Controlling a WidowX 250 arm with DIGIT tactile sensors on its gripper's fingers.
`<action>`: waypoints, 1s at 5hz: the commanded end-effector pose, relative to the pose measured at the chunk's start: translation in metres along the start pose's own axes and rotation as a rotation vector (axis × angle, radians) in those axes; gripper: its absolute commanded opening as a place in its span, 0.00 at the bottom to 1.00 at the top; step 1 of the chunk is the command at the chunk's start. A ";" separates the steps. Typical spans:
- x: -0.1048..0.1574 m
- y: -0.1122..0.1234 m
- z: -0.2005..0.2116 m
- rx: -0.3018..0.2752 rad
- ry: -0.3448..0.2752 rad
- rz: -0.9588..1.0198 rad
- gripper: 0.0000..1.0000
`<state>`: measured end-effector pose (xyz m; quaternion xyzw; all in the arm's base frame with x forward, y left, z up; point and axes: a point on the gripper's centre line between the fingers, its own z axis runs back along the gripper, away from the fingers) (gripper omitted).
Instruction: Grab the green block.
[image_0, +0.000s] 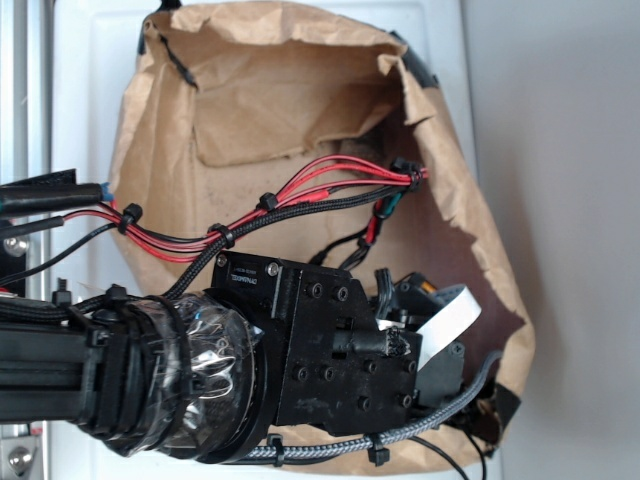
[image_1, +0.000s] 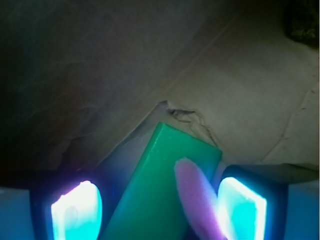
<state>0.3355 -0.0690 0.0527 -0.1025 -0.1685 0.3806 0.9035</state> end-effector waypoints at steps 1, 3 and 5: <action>-0.013 -0.026 0.000 -0.072 -0.029 0.034 1.00; -0.027 -0.020 -0.006 -0.002 -0.015 -0.035 1.00; -0.034 -0.015 -0.018 0.040 -0.041 -0.084 1.00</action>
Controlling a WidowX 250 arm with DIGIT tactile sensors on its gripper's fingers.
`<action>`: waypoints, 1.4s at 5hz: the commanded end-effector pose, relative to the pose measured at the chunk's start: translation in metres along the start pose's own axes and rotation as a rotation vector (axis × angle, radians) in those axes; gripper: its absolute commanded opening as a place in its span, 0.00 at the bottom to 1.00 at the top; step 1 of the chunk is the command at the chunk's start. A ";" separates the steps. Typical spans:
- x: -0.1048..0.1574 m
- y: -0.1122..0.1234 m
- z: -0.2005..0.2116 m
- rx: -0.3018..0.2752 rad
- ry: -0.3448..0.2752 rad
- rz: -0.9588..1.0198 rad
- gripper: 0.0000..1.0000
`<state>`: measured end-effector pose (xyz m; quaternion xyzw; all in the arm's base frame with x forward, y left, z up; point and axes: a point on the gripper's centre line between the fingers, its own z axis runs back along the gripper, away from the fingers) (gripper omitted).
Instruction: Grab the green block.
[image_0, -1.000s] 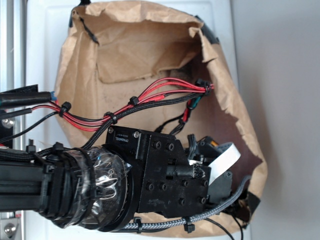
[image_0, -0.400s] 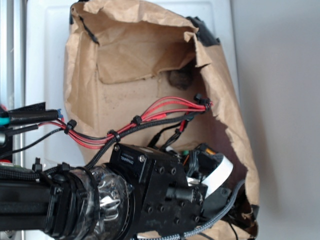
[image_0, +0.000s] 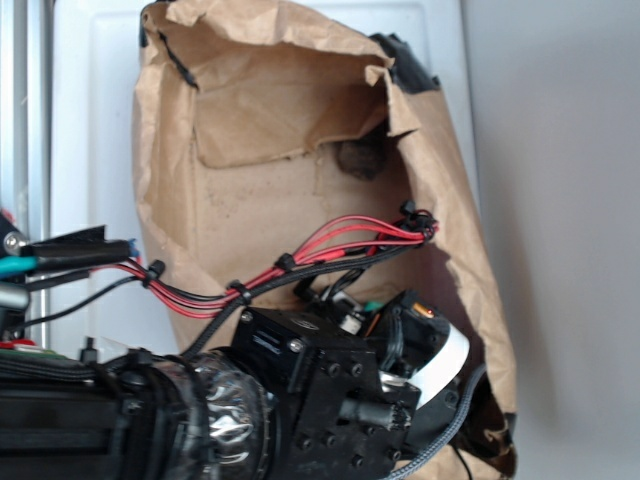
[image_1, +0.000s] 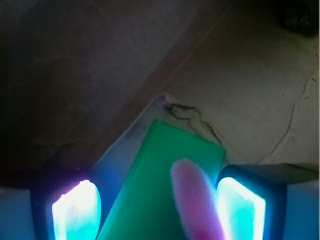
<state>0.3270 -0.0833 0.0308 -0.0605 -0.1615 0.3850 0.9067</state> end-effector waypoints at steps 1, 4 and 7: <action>-0.015 -0.014 -0.003 -0.037 -0.059 -0.075 0.77; -0.014 -0.001 0.008 -0.046 -0.157 -0.089 0.00; 0.074 0.035 0.105 -0.158 -0.041 0.121 0.00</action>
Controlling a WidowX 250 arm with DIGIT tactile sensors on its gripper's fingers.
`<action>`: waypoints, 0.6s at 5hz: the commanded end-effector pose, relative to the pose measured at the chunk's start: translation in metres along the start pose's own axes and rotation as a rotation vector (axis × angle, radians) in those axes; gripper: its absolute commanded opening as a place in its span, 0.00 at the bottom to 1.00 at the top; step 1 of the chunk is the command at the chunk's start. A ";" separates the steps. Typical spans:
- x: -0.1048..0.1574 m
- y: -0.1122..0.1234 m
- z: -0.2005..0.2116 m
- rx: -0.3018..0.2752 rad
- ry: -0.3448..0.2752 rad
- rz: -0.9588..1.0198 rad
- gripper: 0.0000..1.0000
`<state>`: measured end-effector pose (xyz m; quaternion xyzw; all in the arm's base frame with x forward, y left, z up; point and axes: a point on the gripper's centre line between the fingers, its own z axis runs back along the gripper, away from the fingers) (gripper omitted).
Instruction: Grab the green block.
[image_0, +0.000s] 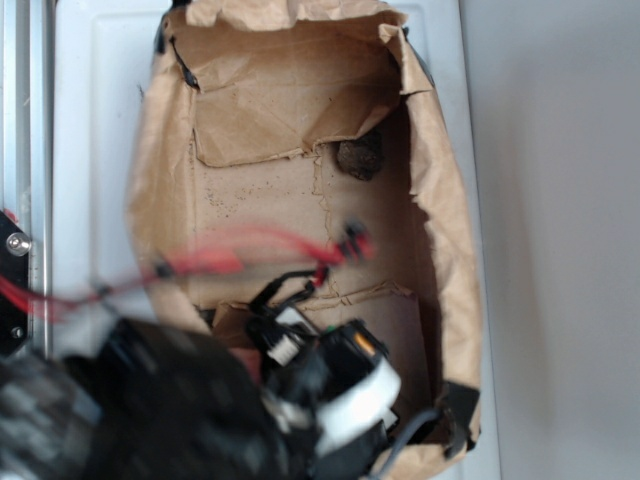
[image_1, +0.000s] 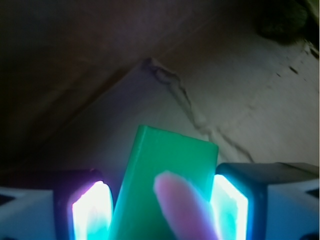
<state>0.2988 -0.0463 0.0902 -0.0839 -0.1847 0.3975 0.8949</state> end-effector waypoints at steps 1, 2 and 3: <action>0.075 0.006 0.052 -0.119 -0.008 0.132 0.00; 0.092 0.006 0.057 -0.115 0.010 0.138 0.00; 0.099 0.005 0.062 -0.055 0.020 0.084 0.00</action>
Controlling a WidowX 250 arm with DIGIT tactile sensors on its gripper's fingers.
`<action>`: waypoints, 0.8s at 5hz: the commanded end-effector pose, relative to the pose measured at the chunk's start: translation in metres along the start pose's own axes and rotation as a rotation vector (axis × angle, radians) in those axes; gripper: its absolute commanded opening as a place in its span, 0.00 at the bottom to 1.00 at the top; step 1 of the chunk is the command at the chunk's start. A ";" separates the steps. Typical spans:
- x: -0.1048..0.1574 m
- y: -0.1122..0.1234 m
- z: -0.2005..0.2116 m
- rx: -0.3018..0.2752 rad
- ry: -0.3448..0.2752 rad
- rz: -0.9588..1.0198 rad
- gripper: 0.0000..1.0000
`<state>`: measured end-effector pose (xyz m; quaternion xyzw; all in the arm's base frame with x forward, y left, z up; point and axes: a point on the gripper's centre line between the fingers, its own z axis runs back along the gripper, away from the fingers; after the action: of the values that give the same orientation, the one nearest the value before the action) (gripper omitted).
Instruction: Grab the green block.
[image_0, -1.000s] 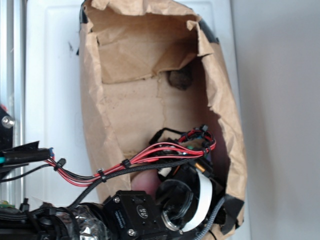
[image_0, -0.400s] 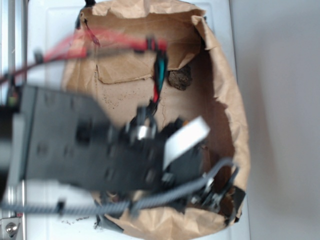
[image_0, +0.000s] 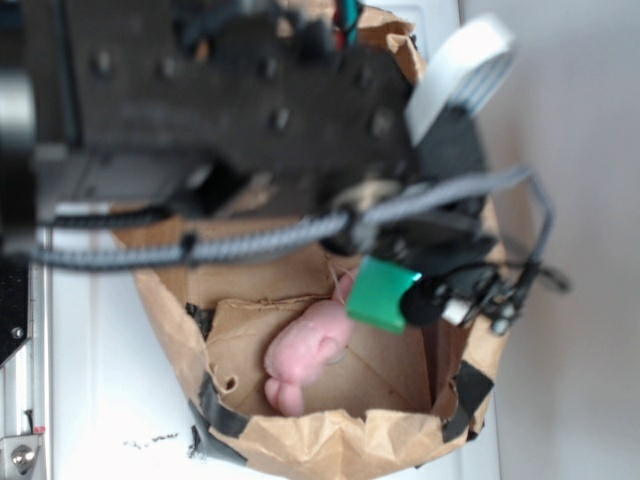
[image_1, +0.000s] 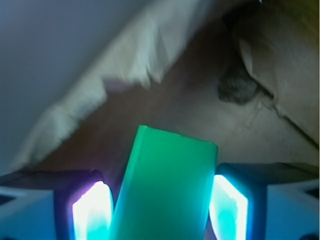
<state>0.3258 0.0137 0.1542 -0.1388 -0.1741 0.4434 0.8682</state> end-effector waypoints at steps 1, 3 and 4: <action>0.024 0.000 0.024 0.099 -0.028 -0.292 0.00; 0.028 0.010 0.052 0.130 0.000 -0.658 0.00; 0.030 0.022 0.069 0.153 0.032 -0.705 0.00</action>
<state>0.2920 0.0444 0.1894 -0.0160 -0.1258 0.1212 0.9845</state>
